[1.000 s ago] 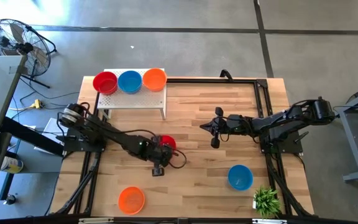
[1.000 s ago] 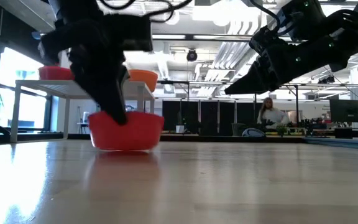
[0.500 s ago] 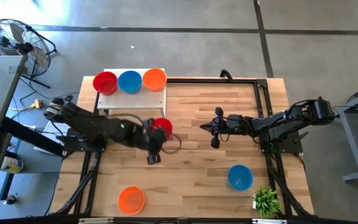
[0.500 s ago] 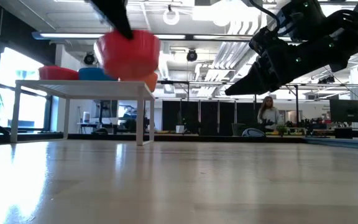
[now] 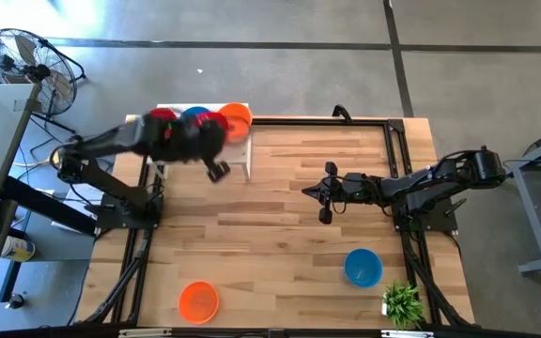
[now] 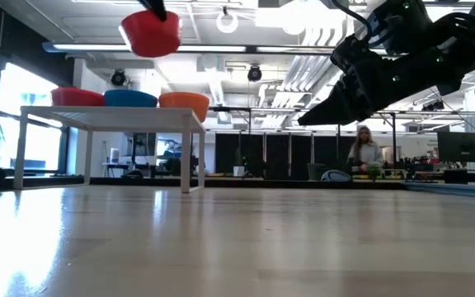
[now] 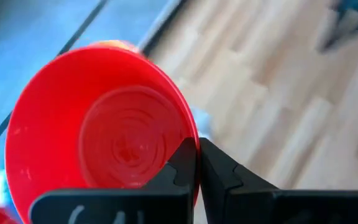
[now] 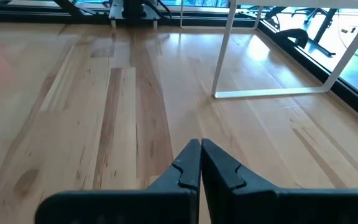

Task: Pick & Place Mini bowls
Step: Stack the red bowl on the red bowls on the shelf

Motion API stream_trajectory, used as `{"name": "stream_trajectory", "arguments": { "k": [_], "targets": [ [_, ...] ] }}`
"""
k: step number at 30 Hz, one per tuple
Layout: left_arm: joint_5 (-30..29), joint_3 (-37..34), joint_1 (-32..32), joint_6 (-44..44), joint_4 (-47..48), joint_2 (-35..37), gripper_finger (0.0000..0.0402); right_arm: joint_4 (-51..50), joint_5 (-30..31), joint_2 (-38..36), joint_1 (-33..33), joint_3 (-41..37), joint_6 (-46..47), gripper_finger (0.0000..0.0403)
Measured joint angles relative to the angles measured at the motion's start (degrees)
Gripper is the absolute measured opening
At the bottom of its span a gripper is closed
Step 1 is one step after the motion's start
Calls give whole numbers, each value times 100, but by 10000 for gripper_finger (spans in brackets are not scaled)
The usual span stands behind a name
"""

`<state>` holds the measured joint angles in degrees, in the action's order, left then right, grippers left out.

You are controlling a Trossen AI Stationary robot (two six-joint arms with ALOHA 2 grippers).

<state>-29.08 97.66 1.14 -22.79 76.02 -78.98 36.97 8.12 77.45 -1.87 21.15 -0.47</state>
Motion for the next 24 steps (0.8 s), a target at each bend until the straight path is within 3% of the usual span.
{"name": "stream_trajectory", "arguments": {
  "k": [5,10,17,24],
  "targets": [
    [141,515,1075,-22,778,2,3,4,0,0,0,0,0,1],
    [312,603,2105,13,1426,-2,2,-28,2,0,0,0,0,2],
    [603,404,3232,542,1401,-1,2,-28,2,0,0,0,0,2],
    [695,-296,3975,738,1263,145,2,-114,2,0,0,0,0,2]
  ]
}}
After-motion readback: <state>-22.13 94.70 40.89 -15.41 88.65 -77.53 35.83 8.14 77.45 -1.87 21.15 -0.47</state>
